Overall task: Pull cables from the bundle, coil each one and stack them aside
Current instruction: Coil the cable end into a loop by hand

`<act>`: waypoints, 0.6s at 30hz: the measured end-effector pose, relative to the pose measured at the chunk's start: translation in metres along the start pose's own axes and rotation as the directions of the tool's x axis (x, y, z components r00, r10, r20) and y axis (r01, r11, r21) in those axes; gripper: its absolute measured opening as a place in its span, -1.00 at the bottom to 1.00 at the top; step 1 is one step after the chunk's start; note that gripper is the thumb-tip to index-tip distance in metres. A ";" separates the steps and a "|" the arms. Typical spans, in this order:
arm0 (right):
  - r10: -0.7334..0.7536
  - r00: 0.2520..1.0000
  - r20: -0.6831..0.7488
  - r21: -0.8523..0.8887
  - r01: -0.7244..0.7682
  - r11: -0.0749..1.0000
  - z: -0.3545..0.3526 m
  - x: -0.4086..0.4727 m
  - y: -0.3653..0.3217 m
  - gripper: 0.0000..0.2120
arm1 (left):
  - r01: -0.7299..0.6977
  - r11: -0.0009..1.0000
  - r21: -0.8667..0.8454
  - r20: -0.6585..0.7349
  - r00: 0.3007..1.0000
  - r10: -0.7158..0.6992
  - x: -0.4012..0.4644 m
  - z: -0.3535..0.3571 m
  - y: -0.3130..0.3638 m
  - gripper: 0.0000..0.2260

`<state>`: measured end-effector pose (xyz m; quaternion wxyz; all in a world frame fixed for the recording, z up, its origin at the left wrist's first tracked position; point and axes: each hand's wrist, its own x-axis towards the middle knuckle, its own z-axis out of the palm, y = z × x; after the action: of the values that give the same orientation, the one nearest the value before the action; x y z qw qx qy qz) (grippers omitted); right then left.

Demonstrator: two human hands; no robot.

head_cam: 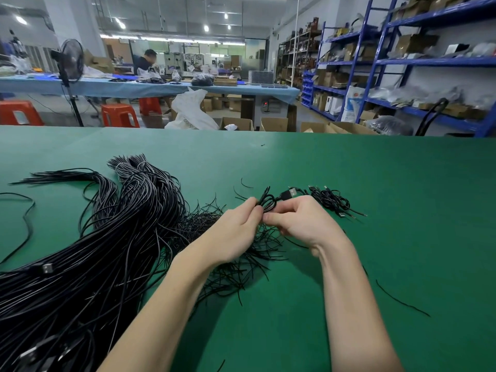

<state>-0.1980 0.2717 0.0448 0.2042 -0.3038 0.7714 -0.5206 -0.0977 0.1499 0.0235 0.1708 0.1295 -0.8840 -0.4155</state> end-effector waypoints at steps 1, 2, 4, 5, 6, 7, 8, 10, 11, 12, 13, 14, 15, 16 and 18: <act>-0.017 1.000 -0.015 -0.004 0.017 1.000 0.002 0.000 0.000 -0.83 | 0.019 0.997 -0.072 0.019 1.000 -0.017 0.001 -0.001 -0.002 -0.74; -0.031 0.999 -0.026 0.003 0.031 1.000 0.003 0.001 0.000 -0.84 | 0.031 0.990 -0.139 0.037 0.999 -0.026 0.002 -0.002 -0.004 -0.74; -0.043 0.999 -0.027 0.027 0.044 0.999 0.005 0.001 -0.001 -0.85 | 0.039 0.974 -0.221 0.061 0.998 -0.026 0.002 -0.005 -0.007 -0.75; -0.041 0.999 -0.016 0.048 0.042 0.998 0.004 0.001 -0.001 -0.84 | 0.041 0.969 -0.243 0.071 0.997 -0.024 0.001 -0.005 -0.008 -0.75; -0.036 0.999 0.004 0.072 0.036 0.997 0.001 0.001 -0.001 -0.84 | 0.042 0.964 -0.262 0.080 0.997 -0.022 0.001 -0.006 -0.008 -0.75; -0.025 0.999 0.038 0.107 0.021 0.994 -0.001 0.000 -0.001 -0.85 | 0.043 0.956 -0.289 0.086 0.996 -0.019 0.000 -0.007 -0.009 -0.75; -0.012 0.996 0.089 0.158 -0.002 0.987 -0.004 -0.001 0.000 -0.88 | 0.044 0.944 -0.328 0.089 0.996 -0.015 -0.001 -0.007 -0.010 -0.76; 0.016 0.979 0.201 0.296 -0.076 0.952 -0.008 -0.003 0.001 -0.90 | 0.051 0.907 -0.417 0.106 0.994 -0.007 -0.001 -0.009 -0.012 -0.78; 0.034 0.972 0.233 0.363 -0.119 0.924 -0.009 -0.004 0.002 -0.89 | 0.059 0.885 -0.461 0.125 0.992 -0.001 -0.001 -0.010 -0.012 -0.78; 0.048 0.968 0.246 0.425 -0.153 0.892 -0.009 -0.004 0.003 -0.89 | 0.065 0.861 -0.505 0.149 0.989 0.012 -0.001 -0.010 -0.012 -0.79; 0.057 0.967 0.250 0.483 -0.176 0.858 -0.008 -0.003 0.004 -0.86 | 0.071 0.834 -0.547 0.176 0.984 0.032 -0.001 -0.009 -0.011 -0.78; 0.061 0.966 0.251 0.540 -0.192 0.820 -0.006 -0.002 0.006 -0.82 | 0.077 0.807 -0.585 0.203 0.978 0.053 -0.002 -0.010 -0.010 -0.77; 0.064 0.966 0.251 0.594 -0.206 0.778 -0.004 -0.001 0.007 -0.78 | 0.086 0.783 -0.617 0.226 0.972 0.071 -0.003 -0.011 -0.009 -0.77; 0.061 0.966 0.250 0.639 -0.212 0.739 -0.001 0.000 0.008 -0.76 | 0.096 0.762 -0.640 0.245 0.966 0.084 -0.004 -0.012 -0.008 -0.78; 0.044 0.969 0.242 0.667 -0.199 0.718 0.004 0.000 0.011 -0.71 | 0.112 0.737 -0.666 0.274 0.956 0.102 -0.007 -0.016 -0.006 -0.79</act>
<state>-0.1981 0.2717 0.0334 0.4156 -0.2077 0.5165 -0.7193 -0.0847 0.1378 0.0266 0.0725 -0.0016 -0.6876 -0.7224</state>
